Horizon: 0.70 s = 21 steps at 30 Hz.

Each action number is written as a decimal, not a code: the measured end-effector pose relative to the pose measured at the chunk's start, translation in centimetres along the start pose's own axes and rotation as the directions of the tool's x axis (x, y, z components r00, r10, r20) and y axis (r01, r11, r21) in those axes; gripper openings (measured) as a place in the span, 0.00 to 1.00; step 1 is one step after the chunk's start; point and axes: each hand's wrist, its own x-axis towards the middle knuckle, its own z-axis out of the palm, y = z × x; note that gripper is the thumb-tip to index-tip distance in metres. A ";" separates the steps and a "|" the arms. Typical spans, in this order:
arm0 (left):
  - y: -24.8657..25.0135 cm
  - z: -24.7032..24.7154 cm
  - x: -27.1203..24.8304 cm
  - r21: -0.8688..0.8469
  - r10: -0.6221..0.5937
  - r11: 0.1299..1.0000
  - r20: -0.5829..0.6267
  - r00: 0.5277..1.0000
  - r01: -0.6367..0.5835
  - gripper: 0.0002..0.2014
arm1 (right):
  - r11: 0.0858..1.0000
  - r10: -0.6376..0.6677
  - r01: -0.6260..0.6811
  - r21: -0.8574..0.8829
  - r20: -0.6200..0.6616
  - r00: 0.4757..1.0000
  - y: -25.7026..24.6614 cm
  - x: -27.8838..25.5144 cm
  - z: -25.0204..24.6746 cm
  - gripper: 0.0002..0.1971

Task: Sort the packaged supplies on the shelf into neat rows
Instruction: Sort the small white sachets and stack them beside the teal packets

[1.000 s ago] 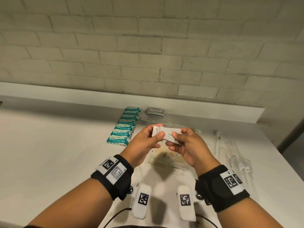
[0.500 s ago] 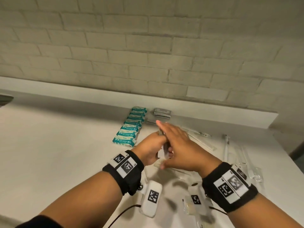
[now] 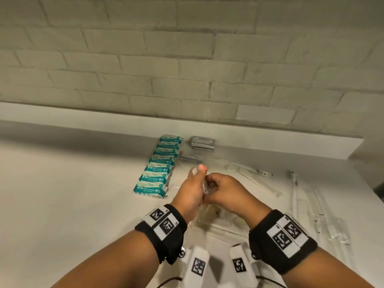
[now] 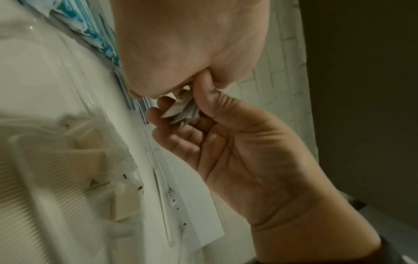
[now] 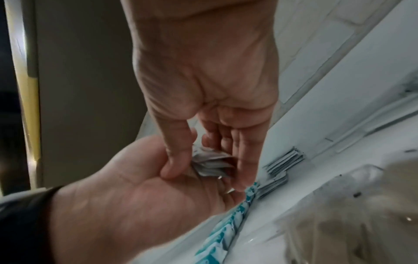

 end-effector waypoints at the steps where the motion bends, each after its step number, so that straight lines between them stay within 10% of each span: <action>1: -0.3 0.1 1.0 0.000 -0.011 1.000 -0.003 1.000 0.011 0.24 | 1.000 0.008 -0.008 -0.001 0.014 1.000 0.1 0.9 -0.1 0.14; 6: -0.5 -0.2 5.4 0.095 -0.083 0.992 0.038 0.996 0.079 0.31 | 0.996 0.082 -0.083 0.022 0.050 0.995 1.0 5.3 -1.5 0.15; 9: 1.9 -0.1 8.4 0.434 0.111 0.895 0.015 0.994 -0.106 0.21 | 0.962 0.144 -0.132 -0.239 0.034 0.989 2.2 9.4 -2.4 0.10; 11: 4.2 -0.3 11.0 0.827 0.200 0.503 0.173 0.964 -0.253 0.16 | 0.863 0.153 -0.112 -0.493 0.043 0.987 3.2 11.9 -3.2 0.06; 14: 7.5 -0.5 14.2 0.944 0.041 -0.095 0.321 0.946 -0.316 0.17 | 0.745 0.157 -0.085 -0.662 0.050 0.986 5.0 15.1 -4.4 0.14; 17: 8.5 -1.3 16.1 0.880 -0.104 -0.332 0.324 0.940 -0.340 0.25 | 0.683 0.158 -0.076 -0.726 0.046 0.986 6.0 17.1 -5.4 0.15; 21: 8.0 -1.8 18.0 0.821 -0.221 -0.434 0.303 0.927 -0.371 0.30 | 0.633 0.169 -0.034 -0.773 0.094 0.981 6.9 19.2 -5.7 0.22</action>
